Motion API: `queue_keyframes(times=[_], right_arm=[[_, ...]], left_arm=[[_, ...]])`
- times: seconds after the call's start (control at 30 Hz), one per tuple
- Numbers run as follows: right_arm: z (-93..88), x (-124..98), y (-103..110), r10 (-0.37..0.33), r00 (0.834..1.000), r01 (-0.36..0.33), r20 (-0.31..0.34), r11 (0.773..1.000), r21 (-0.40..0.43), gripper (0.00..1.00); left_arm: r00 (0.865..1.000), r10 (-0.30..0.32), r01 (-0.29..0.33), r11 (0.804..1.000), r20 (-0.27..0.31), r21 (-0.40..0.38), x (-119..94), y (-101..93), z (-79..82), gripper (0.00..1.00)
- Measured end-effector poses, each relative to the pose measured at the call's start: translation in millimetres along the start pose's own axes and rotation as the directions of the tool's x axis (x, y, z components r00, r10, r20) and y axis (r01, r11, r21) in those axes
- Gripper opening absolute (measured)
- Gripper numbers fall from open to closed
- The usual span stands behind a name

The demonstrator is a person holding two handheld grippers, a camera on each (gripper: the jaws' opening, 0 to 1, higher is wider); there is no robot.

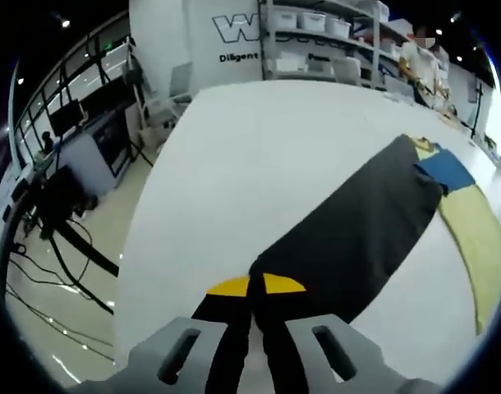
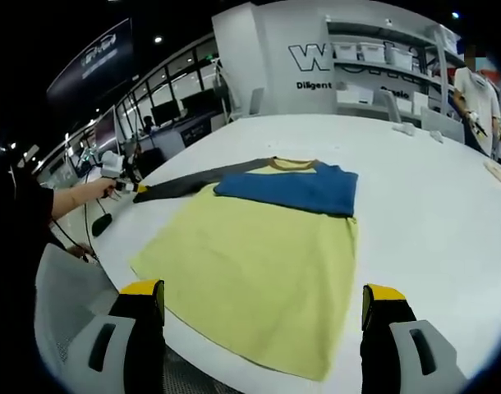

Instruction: Fold the garment on the visible template until the final outline fits inside the template.

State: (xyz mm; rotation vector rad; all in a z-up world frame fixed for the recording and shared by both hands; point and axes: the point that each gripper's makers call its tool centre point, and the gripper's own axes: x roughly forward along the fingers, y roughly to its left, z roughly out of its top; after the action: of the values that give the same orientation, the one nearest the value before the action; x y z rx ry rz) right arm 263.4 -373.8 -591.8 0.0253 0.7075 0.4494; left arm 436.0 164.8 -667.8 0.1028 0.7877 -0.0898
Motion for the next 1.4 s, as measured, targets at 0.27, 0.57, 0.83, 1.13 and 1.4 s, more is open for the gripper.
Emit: queue_keyframes(times=[0.27, 0.57, 0.83, 1.13, 1.4], right_arm=[[3.7, -1, -1, -0.006, 1.0, 0.006, 0.009, 1.0, -0.003, 0.99], [6.6, 0, 1, 0.002, 1.0, -0.002, 0.02, 1.0, -0.001, 0.99], [7.7, 2, 7, 0.023, 1.0, -0.023, 0.015, 1.0, -0.016, 0.99], [6.8, 2, 10, 0.033, 0.999, -0.033, 0.021, 0.999, -0.009, 0.99], [7.1, 0, 12, 0.033, 0.999, -0.033, 0.027, 0.999, -0.012, 0.99]], left_arm=[[1.0, 0.03, -0.03, 0.999, 0.003, 0.018, 2, 2.2, 1.6, 0.03], [0.998, 0.058, -0.058, 0.998, -0.006, -0.012, -9, 10.1, -2.3, 0.27], [0.999, 0.027, -0.025, 0.999, 0.045, -0.047, -21, -1.4, -2.9, 0.46], [0.998, 0.005, 0.002, 0.995, 0.064, -0.097, -31, -14.1, -5.7, 0.58], [0.999, -0.013, 0.018, 0.994, 0.044, -0.107, -31, -23.9, -18.6, 0.45]])
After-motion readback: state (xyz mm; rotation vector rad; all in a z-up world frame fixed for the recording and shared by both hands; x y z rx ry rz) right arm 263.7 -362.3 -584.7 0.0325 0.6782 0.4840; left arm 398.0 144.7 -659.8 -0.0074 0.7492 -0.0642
